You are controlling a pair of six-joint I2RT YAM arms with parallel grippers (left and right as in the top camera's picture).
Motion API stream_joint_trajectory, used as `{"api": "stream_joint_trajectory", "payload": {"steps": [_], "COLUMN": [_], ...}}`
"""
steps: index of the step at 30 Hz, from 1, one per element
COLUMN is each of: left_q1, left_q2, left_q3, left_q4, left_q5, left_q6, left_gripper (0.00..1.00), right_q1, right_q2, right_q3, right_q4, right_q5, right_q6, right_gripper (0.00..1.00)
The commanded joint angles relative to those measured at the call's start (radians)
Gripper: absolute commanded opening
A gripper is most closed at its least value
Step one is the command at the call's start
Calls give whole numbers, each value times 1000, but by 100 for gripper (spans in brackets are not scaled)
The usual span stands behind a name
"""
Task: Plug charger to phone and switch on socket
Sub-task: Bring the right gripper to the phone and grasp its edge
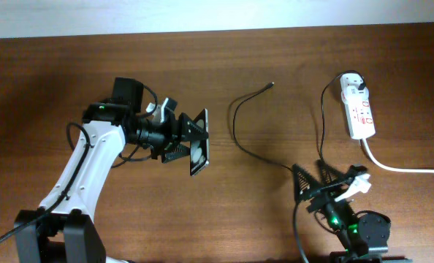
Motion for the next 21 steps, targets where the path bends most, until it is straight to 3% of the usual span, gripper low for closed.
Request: {"api": "stream_joint_trajectory", "payload": {"steps": [1, 4, 7, 8, 10, 15, 19, 21], "left_q1": [0, 0, 0, 0, 0, 0, 0, 0], "left_q2": [4, 4, 4, 4, 4, 4, 4, 4], "left_q3": [6, 6, 6, 6, 6, 6, 6, 6], "left_q4": [39, 72, 128, 137, 137, 136, 135, 135], "left_q5": [43, 42, 31, 31, 18, -34, -33, -33], "left_q6": [-93, -117, -179, -179, -179, -179, -179, -179], "left_gripper": [64, 64, 66, 66, 66, 66, 66, 65], "right_q1": [-3, -3, -3, -3, -3, -3, -2, -1], "right_q2": [-8, -8, -8, -8, -8, 29, 209, 329], "right_q3": [-9, -9, -9, -9, -8, 48, 291, 440], "right_q4": [0, 0, 16, 31, 20, -66, -210, -280], "right_q5": [-538, -563, -364, -328, -305, -297, -253, -263], "right_q6": [471, 504, 491, 417, 151, 13, -100, -103], "right_gripper": [99, 99, 99, 100, 71, 82, 84, 99]}}
